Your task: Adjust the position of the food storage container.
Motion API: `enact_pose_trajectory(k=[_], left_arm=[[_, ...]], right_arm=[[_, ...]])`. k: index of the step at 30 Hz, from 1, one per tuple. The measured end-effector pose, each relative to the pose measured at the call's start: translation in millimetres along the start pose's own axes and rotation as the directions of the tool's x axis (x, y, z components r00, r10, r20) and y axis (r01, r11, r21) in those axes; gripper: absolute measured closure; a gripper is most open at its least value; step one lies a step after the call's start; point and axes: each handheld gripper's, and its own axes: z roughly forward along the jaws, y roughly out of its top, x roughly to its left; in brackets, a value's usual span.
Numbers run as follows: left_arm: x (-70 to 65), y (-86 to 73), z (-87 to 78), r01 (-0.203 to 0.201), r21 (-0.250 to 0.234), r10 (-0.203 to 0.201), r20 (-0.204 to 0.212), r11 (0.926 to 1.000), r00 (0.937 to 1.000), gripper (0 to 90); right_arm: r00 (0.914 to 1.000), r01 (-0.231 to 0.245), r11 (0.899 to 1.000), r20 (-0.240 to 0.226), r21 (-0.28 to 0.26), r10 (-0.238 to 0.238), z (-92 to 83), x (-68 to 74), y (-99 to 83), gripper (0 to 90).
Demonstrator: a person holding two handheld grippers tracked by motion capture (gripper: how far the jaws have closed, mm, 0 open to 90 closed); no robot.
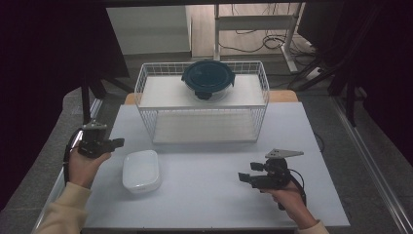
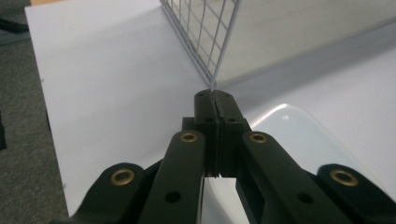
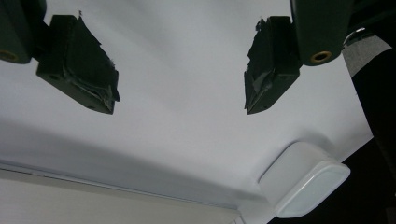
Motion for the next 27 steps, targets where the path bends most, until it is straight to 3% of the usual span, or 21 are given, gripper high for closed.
enact_pose_trajectory(k=[12, 23, 27], left_arm=[[17.5, -37.1, 7.1, 0.099, 0.037, -0.098, -0.022, 0.9944, 0.995, 89.6], [17.7, -61.1, 22.3, 0.129, 0.098, -0.129, -0.007, 0.9869, 0.9917, 89.6], [14.9, -64.7, 25.4, 0.138, 0.108, -0.141, 0.022, 0.9846, 0.9898, 89.6]], right_arm=[[1.0, 0.0, 1.0, 0.0, 0.005, 0.0, -0.6, -0.7, 0.0, 25.7], [1.0, 0.001, 1.0, -0.002, 0.012, -0.001, 1.3, -0.2, -0.6, 25.4], [1.0, 0.001, 1.0, -0.003, 0.017, -0.001, 1.8, -0.3, -0.7, 25.4]])
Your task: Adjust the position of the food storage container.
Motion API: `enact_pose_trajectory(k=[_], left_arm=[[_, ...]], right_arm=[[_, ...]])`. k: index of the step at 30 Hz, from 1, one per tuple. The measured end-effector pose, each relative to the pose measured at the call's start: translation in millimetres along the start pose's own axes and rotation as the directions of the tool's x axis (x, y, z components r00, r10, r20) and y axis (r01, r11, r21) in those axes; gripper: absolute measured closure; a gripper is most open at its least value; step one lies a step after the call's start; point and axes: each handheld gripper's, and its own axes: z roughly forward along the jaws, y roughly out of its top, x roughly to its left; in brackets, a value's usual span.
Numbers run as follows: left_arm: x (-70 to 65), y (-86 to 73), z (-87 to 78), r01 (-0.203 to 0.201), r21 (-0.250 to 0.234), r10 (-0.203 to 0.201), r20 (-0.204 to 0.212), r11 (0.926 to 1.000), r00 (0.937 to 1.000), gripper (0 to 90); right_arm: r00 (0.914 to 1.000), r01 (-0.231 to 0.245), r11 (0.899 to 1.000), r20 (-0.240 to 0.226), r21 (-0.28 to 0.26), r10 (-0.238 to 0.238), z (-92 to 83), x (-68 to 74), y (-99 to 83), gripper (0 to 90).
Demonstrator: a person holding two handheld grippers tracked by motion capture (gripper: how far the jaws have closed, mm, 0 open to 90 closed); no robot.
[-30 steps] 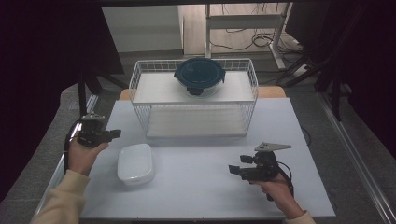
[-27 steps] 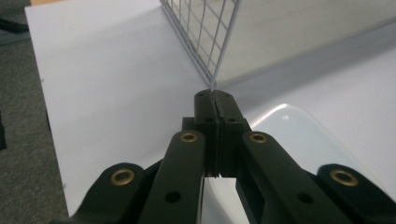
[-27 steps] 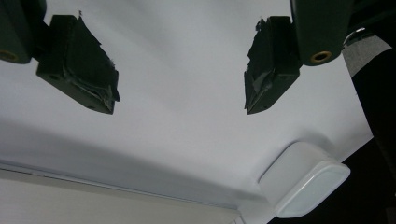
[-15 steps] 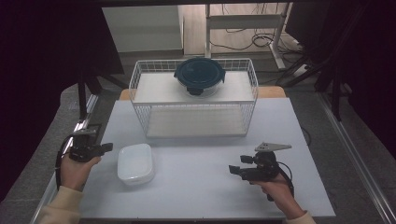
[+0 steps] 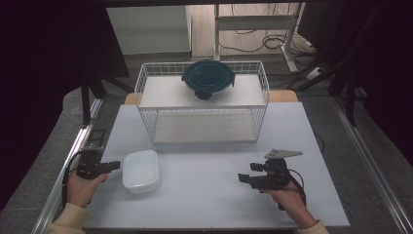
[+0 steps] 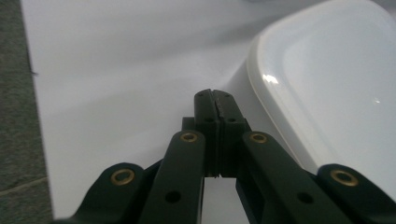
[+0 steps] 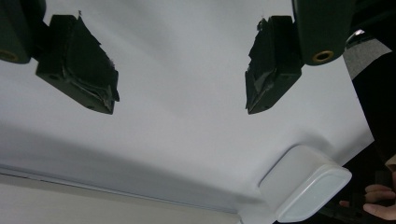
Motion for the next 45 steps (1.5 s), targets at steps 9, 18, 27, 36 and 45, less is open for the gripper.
enact_pose_trajectory(k=[9, 18, 27, 36, 45], left_arm=[[-22.3, -0.2, 8.2, -0.042, 0.02, 0.041, 0.054, 0.9989, 0.9977, 89.6], [-40.7, 1.5, 18.4, -0.047, 0.029, 0.042, 0.152, 0.9985, 0.9875, 89.7], [-50.3, 6.9, 30.5, -0.023, 0.027, 0.016, 0.237, 0.9994, 0.9713, 89.7], [-72.1, 20.8, 39.3, -0.052, 0.02, 0.045, 0.265, 0.9985, 0.9633, 89.8], [-95.9, 20.7, 54.9, -0.1, 0.068, 0.072, 0.335, 0.9927, 0.9396, 89.8]], right_arm=[[1.0, -0.004, 1.0, 0.003, 0.004, 0.004, -0.4, 0.0, 0.0, 25.4], [1.0, -0.008, 1.0, 0.004, 0.009, 0.008, 0.1, -0.3, -0.1, 25.4], [0.9999, -0.009, 1.0, 0.009, 0.015, 0.008, 0.9, -0.4, -0.1, 25.4], [0.9999, -0.008, 1.0, 0.01, 0.016, 0.008, 0.5, -0.8, -0.3, 25.4], [0.9999, -0.008, 1.0, 0.009, 0.02, 0.008, 0.2, -0.2, -0.4, 25.4]])
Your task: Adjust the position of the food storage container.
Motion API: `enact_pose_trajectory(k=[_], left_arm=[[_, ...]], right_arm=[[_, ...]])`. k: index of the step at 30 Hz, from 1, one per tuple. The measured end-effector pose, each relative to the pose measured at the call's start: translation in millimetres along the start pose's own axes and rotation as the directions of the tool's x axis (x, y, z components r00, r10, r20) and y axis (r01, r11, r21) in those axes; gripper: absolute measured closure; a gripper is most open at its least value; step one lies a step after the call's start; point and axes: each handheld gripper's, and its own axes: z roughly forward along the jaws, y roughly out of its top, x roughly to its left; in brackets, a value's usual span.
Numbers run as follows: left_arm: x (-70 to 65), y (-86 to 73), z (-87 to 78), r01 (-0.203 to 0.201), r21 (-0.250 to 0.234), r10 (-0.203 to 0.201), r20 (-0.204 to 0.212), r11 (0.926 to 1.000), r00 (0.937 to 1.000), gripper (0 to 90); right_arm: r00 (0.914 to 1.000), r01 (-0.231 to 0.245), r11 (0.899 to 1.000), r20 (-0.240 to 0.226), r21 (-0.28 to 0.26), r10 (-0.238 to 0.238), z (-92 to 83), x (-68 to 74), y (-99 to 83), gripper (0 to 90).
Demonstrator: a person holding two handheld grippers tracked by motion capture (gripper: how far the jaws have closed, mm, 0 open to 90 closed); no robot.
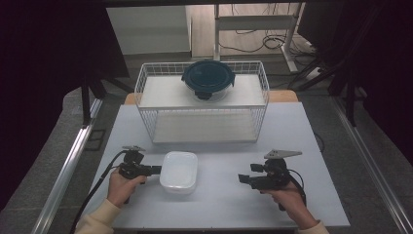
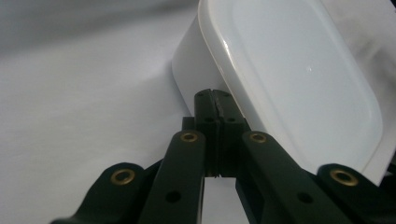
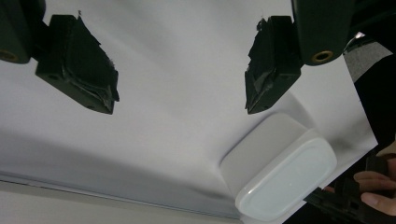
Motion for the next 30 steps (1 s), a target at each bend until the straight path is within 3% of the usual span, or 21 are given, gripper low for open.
enact_pose_trajectory(k=[17, 25, 30], left_arm=[[-38.0, 3.2, 31.5, -0.056, 0.052, 0.05, 0.107, 0.9971, 0.993, 89.8], [-40.9, 6.5, 33.4, -0.079, 0.031, 0.075, 0.092, 0.9964, 0.9929, 89.7], [-42.5, 0.8, 21.6, -0.111, -0.011, 0.111, 0.068, 0.9938, 0.9914, 89.5]], right_arm=[[1.0, 0.004, 1.0, 0.004, 0.003, -0.004, -0.4, -1.4, -0.4, 25.4], [1.0, 0.001, 1.0, 0.002, -0.006, -0.001, -1.8, -1.9, -0.3, 25.4], [0.9999, 0.009, 1.0, 0.01, -0.007, -0.008, -2.5, -1.3, -1.0, 25.5]])
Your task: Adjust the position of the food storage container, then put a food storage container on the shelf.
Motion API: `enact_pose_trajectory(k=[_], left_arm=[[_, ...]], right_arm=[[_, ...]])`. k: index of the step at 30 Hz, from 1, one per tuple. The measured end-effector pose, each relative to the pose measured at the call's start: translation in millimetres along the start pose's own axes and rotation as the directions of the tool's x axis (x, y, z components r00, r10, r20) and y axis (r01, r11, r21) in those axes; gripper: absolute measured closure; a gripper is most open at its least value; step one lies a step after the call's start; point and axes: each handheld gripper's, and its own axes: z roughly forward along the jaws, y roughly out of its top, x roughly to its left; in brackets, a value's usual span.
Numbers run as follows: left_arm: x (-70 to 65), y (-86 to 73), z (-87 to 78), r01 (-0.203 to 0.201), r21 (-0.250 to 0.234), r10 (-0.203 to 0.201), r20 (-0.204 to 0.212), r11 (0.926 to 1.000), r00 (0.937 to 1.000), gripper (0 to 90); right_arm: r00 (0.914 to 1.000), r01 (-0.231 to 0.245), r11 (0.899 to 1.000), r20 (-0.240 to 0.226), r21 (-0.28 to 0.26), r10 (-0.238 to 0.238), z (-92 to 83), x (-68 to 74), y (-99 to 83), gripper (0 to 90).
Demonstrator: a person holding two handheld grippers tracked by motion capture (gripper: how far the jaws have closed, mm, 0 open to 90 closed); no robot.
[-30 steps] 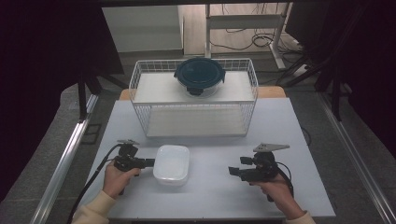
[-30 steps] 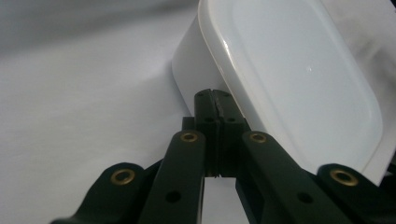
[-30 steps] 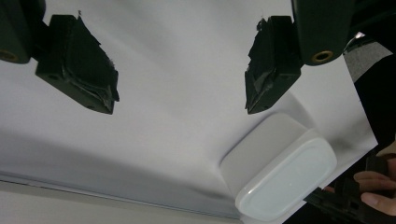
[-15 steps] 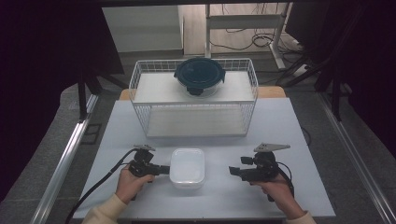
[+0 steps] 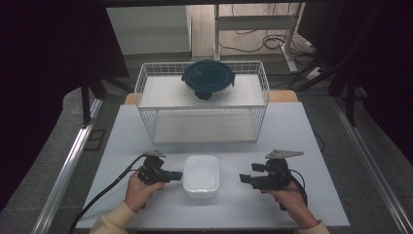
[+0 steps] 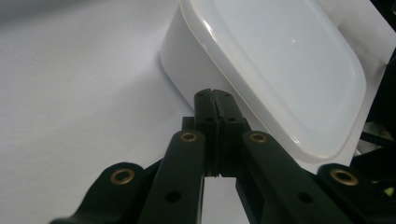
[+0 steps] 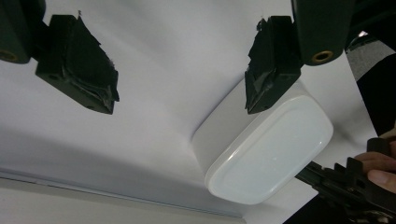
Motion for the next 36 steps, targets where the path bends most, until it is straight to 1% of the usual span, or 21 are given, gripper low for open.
enact_pose_trajectory(k=[1, 4, 6, 7, 8, 10, 11, 12, 14, 16, 17, 18, 19, 21, 24, 27, 31, 32, 36], left_arm=[[-0.4, -1.9, -2.4, 0.001, -0.011, -0.001, 0.0, 0.9999, 1.0, 88.9], [-4.1, -7.4, -15.4, -0.003, -0.063, 0.001, -0.026, 0.998, 0.9997, 85.9], [-10.8, -9.0, -24.7, -0.02, -0.102, 0.013, -0.062, 0.9946, 0.998, 81.5], [-14.3, -9.7, -29.0, -0.03, -0.114, 0.023, -0.07, 0.993, 0.9973, 77.0], [-17.4, -10.7, -32.7, -0.031, -0.124, 0.022, -0.073, 0.9919, 0.9971, 70.7], [-22.4, -13.0, -39.0, -0.022, -0.138, 0.008, -0.1, 0.9901, 0.9949, 56.5], [-24.6, -14.3, -42.3, -0.02, -0.152, 0.002, -0.116, 0.9883, 0.9932, 52.1], [-27.0, -15.5, -45.6, -0.019, -0.171, -0.003, -0.128, 0.9851, 0.9917, 50.1], [-31.2, -17.4, -51.9, -0.023, -0.197, -0.002, -0.127, 0.9802, 0.9919, 44.9], [-35.4, -19.4, -56.9, -0.019, -0.218, -0.009, -0.127, 0.9758, 0.9918, 39.6], [-37.9, -20.3, -58.7, -0.02, -0.223, -0.012, -0.14, 0.9745, 0.9901, 36.6], [-40.1, -21.2, -60.2, -0.029, -0.229, -0.008, -0.159, 0.973, 0.9873, 34.1], [-42.1, -22.0, -61.3, -0.034, -0.233, -0.006, -0.169, 0.9718, 0.9857, 32.7], [-44.4, -22.8, -61.0, -0.03, -0.23, -0.007, -0.16, 0.9728, 0.9872, 32.6], [-43.5, -23.1, -57.7, -0.025, -0.219, -0.011, -0.165, 0.9755, 0.9862, 31.7], [-41.5, -22.5, -54.8, 0.0, -0.21, -0.032, -0.151, 0.9777, 0.988, 29.7], [-39.7, -20.3, -51.6, 0.027, -0.207, -0.053, -0.12, 0.978, 0.9914, 25.3], [-39.1, -19.8, -50.5, 0.034, -0.205, -0.058, -0.111, 0.9781, 0.9921, 25.0], [-37.8, -17.8, -47.9, 0.061, -0.207, -0.079, -0.078, 0.9763, 0.9938, 24.2]], right_arm=[[1.0, 0.004, 1.0, 0.003, -0.004, -0.004, 0.1, 0.6, -0.2, 25.6], [0.9999, 0.012, 1.0, 0.003, -0.008, -0.012, 0.2, 1.4, -0.2, 25.6], [0.9999, 0.016, 1.0, 0.006, -0.014, -0.016, 0.9, 2.4, -0.3, 25.5], [0.9998, 0.02, 1.0, 0.009, -0.018, -0.02, 1.0, 3.0, -0.4, 25.4], [0.9995, 0.03, 0.999, 0.011, -0.027, -0.03, 1.3, 3.5, -0.6, 25.3], [0.9988, 0.047, 0.998, 0.017, -0.044, -0.046, 1.0, 4.8, -0.5, 25.1], [0.9985, 0.052, 0.997, 0.017, -0.054, -0.052, 1.1, 5.9, -0.5, 25.0], [0.9981, 0.059, 0.996, 0.018, -0.059, -0.058, 0.9, 7.0, -0.4, 24.8], [0.9961, 0.087, 0.994, 0.019, -0.068, -0.086, 1.8, 8.9, -0.3, 24.4], [0.9948, 0.101, 0.993, 0.019, -0.066, -0.1, 2.6, 11.6, -0.4, 24.1], [0.9938, 0.111, 0.992, 0.016, -0.066, -0.11, 2.9, 12.7, -0.3, 24.0], [0.9935, 0.114, 0.991, 0.013, -0.065, -0.113, 2.9, 13.9, -0.3, 23.9], [0.993, 0.118, 0.991, 0.012, -0.066, -0.118, 2.9, 14.9, -0.2, 23.8], [0.9924, 0.123, 0.99, 0.011, -0.069, -0.122, 3.1, 15.9, 0.1, 23.3], [0.9933, 0.116, 0.991, 0.014, -0.07, -0.115, 3.0, 16.7, 0.5, 23.3], [0.9941, 0.108, 0.991, 0.016, -0.072, -0.107, 2.1, 16.6, 0.8, 23.3], [0.9954, 0.094, 0.992, 0.027, -0.082, -0.092, -1.2, 16.9, 3.0, 23.3], [0.9963, 0.084, 0.993, 0.027, -0.082, -0.082, -1.8, 17.2, 3.5, 23.3], [0.9975, 0.07, 0.994, 0.018, -0.085, -0.068, -1.9, 17.8, 6.0, 23.8]])
